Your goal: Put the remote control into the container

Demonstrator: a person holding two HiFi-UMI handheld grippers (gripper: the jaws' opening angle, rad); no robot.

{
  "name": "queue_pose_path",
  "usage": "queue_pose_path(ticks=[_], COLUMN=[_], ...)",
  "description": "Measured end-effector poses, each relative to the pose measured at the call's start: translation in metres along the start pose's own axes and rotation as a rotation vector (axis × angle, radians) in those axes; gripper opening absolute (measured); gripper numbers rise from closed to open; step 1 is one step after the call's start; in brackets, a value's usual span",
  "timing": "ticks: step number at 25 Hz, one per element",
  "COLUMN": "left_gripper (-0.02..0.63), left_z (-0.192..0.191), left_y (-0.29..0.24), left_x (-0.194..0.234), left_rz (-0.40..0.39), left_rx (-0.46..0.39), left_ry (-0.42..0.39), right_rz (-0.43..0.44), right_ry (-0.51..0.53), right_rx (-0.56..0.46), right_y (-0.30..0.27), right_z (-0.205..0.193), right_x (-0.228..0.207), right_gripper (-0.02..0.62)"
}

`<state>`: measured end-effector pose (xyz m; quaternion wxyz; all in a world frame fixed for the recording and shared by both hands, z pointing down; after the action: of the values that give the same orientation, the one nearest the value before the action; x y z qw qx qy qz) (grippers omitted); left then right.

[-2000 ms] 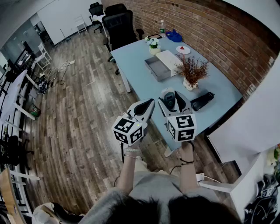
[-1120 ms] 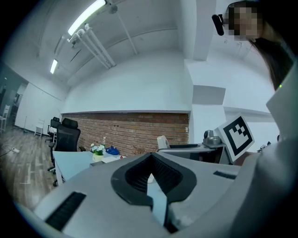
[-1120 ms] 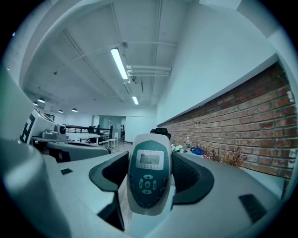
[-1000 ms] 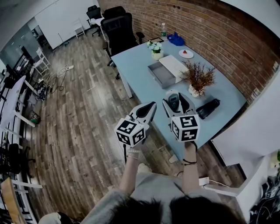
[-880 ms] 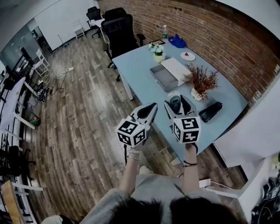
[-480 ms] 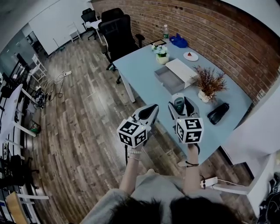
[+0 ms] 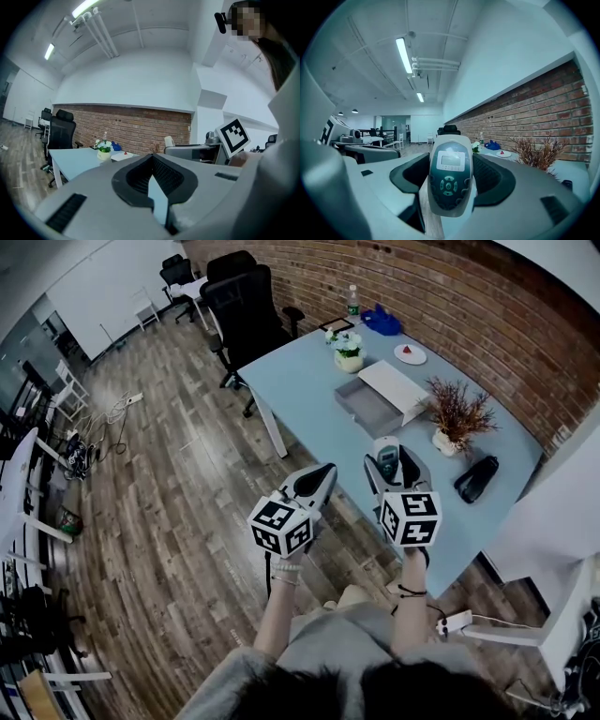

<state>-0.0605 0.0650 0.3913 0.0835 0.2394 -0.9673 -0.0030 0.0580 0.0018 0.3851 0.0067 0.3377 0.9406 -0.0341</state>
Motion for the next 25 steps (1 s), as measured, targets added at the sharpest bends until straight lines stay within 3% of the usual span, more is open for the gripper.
queue_pose_path(ticks=[25], left_gripper=[0.003], left_z=[-0.015], left_y=[-0.118], left_x=[0.092], left_rz=[-0.039], left_rx=[0.053], left_ry=[0.059], right_rz=[-0.023], right_ry=[-0.021], right_rx=[0.071], right_y=[-0.128], right_z=[-0.012], right_x=[-0.073], right_gripper=[0.287])
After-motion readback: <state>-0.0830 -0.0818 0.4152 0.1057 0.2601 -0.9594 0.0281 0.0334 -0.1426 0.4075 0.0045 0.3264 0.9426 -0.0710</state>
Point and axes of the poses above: the fingertips, and each gripper's own axes: y backward along the fingers, x to its left, z out of its top, the point moved 3 cm from there along y, backward along the fingers, and after that the axes turned 5 degrees about -x, right-handed, at the moved point
